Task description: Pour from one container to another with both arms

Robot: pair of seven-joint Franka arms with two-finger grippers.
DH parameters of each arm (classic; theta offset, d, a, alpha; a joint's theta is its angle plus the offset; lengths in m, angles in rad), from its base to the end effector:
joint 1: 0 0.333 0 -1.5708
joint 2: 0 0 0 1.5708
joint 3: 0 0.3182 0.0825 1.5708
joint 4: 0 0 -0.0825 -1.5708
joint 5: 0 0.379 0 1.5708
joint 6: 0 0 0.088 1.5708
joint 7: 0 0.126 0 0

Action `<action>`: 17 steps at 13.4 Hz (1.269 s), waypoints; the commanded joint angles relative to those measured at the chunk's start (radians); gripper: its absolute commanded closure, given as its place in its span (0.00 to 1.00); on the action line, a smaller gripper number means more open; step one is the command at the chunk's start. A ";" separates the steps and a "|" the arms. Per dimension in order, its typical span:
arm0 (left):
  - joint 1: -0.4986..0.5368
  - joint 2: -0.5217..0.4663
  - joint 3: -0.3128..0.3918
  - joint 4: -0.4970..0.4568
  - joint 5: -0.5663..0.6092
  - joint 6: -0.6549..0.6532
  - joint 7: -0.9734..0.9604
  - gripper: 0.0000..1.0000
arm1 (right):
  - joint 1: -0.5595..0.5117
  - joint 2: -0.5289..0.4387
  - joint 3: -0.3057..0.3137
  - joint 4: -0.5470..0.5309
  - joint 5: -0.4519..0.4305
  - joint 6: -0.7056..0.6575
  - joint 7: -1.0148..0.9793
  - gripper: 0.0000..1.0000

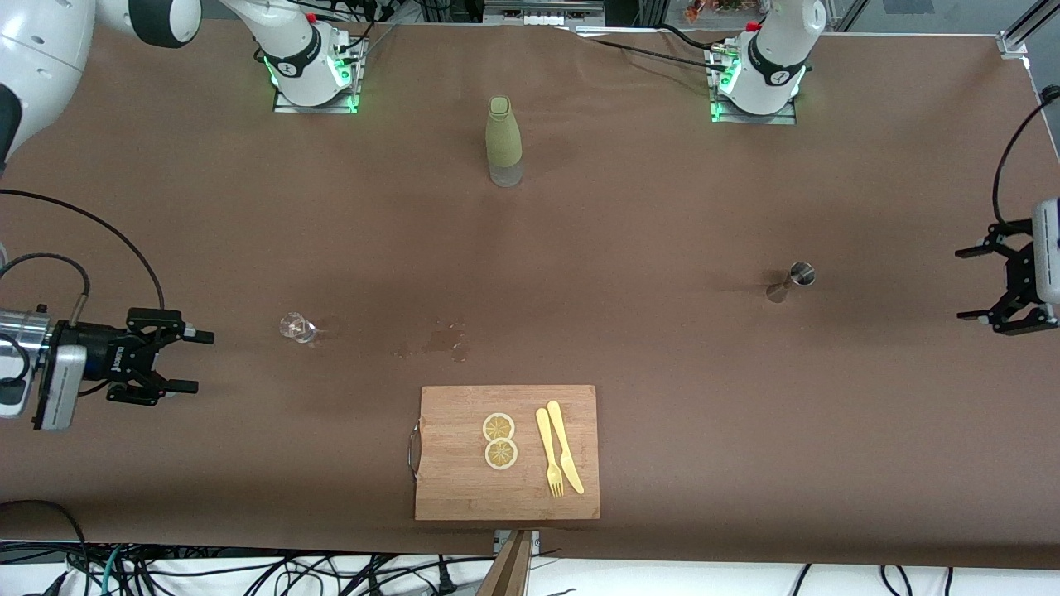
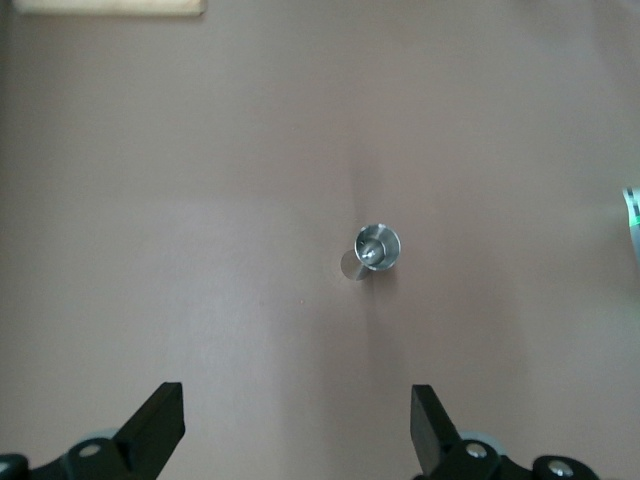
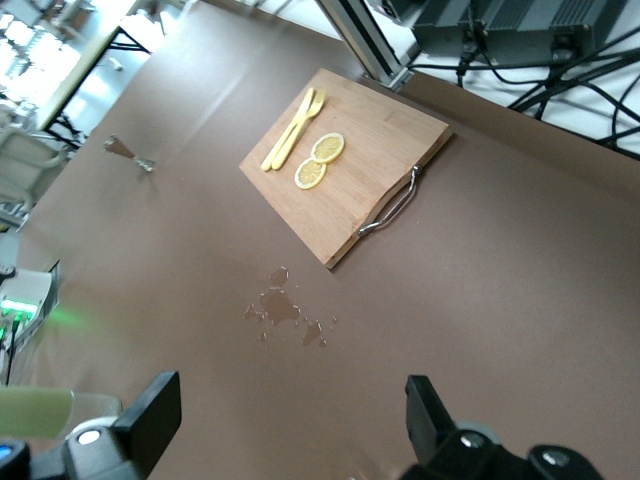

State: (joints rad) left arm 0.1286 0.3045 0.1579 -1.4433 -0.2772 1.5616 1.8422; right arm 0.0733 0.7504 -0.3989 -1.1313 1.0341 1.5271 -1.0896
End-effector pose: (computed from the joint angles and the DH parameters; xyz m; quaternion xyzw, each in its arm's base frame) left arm 0.6126 0.1318 0.4914 0.7118 -0.6872 0.0559 0.1344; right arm 0.7295 -0.0355 0.3806 -0.8631 -0.3169 -0.1267 0.3722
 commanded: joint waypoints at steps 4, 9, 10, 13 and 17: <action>-0.153 -0.243 -0.005 -0.161 0.294 0.064 -0.660 0.00 | 0.014 -0.161 0.234 0.015 -0.461 0.074 0.578 0.00; -0.152 -0.294 -0.003 -0.275 0.314 0.196 -0.707 0.00 | 0.014 -0.337 0.308 -0.091 -0.785 -0.019 0.821 0.00; -0.152 -0.295 -0.005 -0.260 0.316 0.196 -0.809 0.00 | 0.013 -0.383 0.308 -0.129 -0.834 -0.045 0.821 0.00; -0.153 -0.308 -0.026 -0.238 0.326 0.088 -1.299 0.00 | -0.001 -0.468 0.290 -0.163 -0.936 -0.236 0.809 0.00; -0.175 -0.309 -0.058 -0.138 0.311 -0.076 -1.673 0.00 | -0.012 -0.525 0.258 -0.169 -1.061 -0.283 0.794 0.00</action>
State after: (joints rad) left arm -0.0320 0.0006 0.1204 -1.6357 0.0096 1.5600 0.3184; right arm 0.0631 0.2750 -0.1459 -1.2551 0.0506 1.2440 -0.2887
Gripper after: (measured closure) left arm 0.000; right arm 0.000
